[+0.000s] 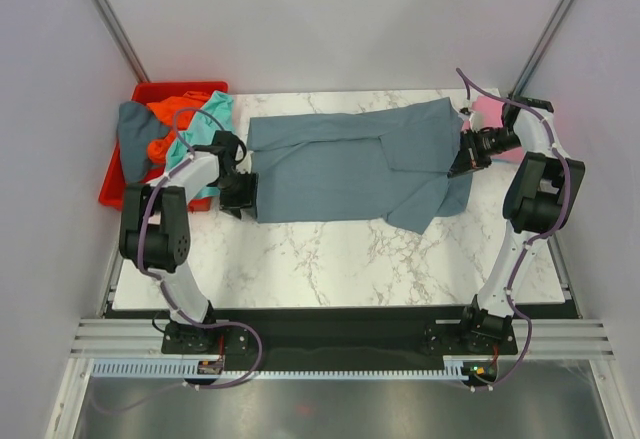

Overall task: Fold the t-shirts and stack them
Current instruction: Fold the tshirt

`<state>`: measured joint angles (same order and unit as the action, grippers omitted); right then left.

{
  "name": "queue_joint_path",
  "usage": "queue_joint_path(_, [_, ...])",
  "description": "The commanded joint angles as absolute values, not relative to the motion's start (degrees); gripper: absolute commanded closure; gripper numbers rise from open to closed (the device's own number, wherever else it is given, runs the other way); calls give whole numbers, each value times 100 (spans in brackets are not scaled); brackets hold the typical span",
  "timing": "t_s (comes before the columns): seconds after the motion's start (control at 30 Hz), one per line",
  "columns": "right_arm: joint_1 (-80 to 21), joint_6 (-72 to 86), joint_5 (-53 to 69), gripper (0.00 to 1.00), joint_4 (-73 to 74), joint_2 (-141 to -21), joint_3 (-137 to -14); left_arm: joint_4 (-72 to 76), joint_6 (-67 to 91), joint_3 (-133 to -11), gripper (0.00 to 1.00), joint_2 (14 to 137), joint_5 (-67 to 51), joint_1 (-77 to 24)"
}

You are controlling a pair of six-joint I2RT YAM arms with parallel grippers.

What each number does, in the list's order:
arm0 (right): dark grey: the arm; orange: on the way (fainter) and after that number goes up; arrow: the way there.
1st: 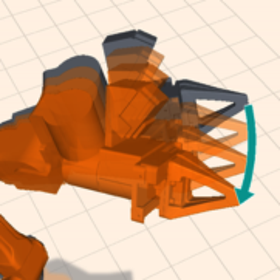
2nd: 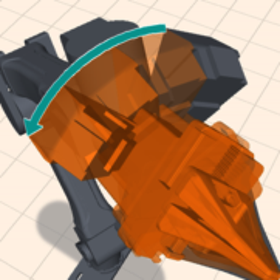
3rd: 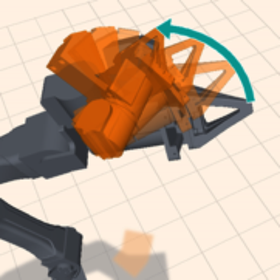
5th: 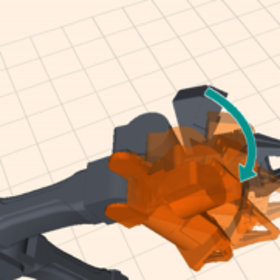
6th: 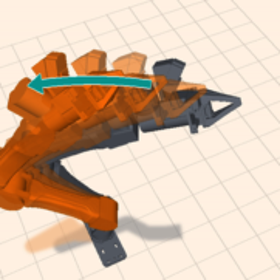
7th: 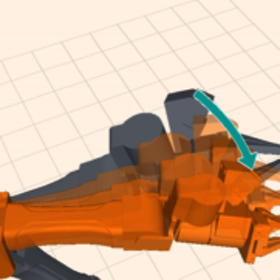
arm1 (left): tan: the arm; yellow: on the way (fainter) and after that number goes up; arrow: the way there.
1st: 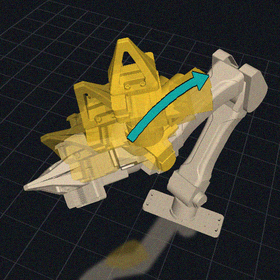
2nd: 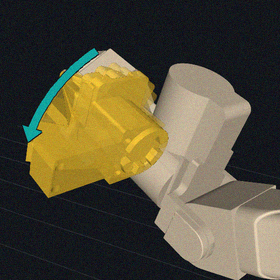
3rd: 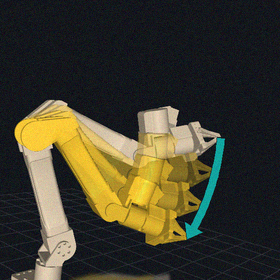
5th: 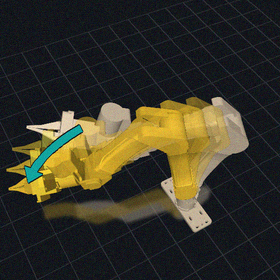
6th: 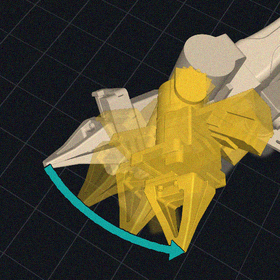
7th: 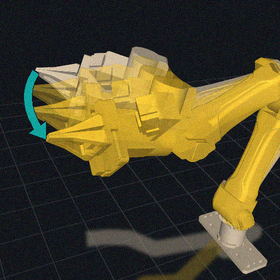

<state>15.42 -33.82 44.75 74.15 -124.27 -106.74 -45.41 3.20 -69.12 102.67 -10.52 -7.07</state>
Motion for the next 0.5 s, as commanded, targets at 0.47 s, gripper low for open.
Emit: queue_joint_path(0.47, [1538, -3357, 4685, 100, 7277, -12270, -10731, -4034, 686, -7409, 66, 10626, -844, -677])
